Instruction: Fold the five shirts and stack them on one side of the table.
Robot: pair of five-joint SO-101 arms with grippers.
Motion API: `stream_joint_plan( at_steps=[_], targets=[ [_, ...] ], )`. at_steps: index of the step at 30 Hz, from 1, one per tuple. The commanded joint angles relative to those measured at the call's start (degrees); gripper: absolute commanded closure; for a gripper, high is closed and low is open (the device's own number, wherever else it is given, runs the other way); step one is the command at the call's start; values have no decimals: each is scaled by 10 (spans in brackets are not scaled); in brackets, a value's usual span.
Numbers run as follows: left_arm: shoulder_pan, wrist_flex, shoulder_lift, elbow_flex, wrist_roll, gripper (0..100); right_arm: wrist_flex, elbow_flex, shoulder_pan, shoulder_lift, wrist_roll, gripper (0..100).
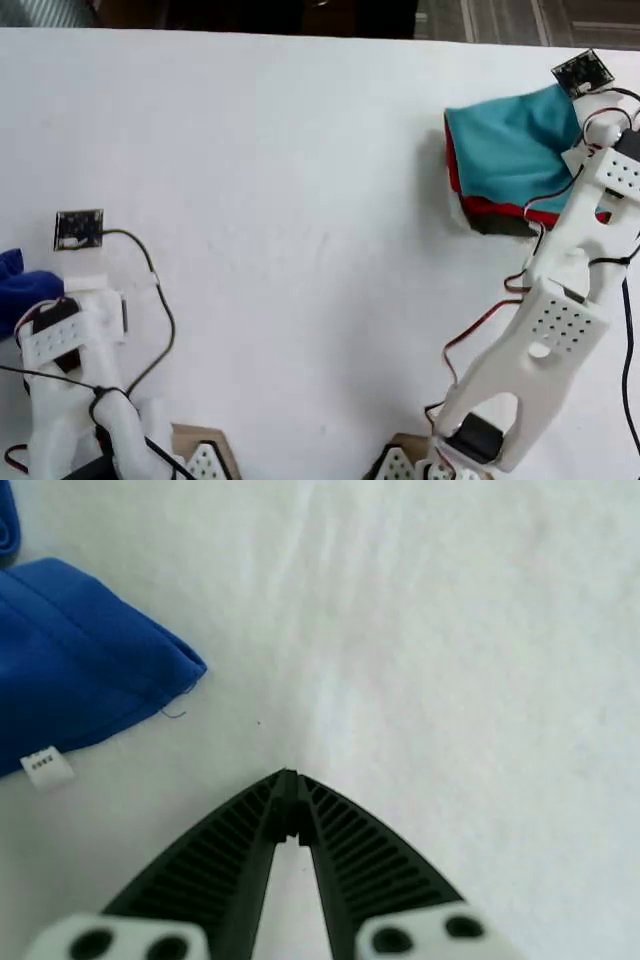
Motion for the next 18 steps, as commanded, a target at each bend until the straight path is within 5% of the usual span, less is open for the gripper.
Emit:
stream_joint_plan(
  at_steps=[1, 7, 11, 14, 18],
  targets=[
    [3, -6, -13, -2, 3, 973, 3, -23, 9, -7, 2, 915],
    [3, -6, -13, -2, 3, 973, 10, -62, 16, -30, -95, 680],
    [3, -6, -13, -2, 3, 973, 11, -98, 15, -54, -165, 663],
    [3, -6, -13, -2, 3, 973, 18, -109, 11, -73, -216, 716],
    [3, -5, -13, -2, 3, 973, 8, -103, -7, -67, -215, 997]
  ],
)
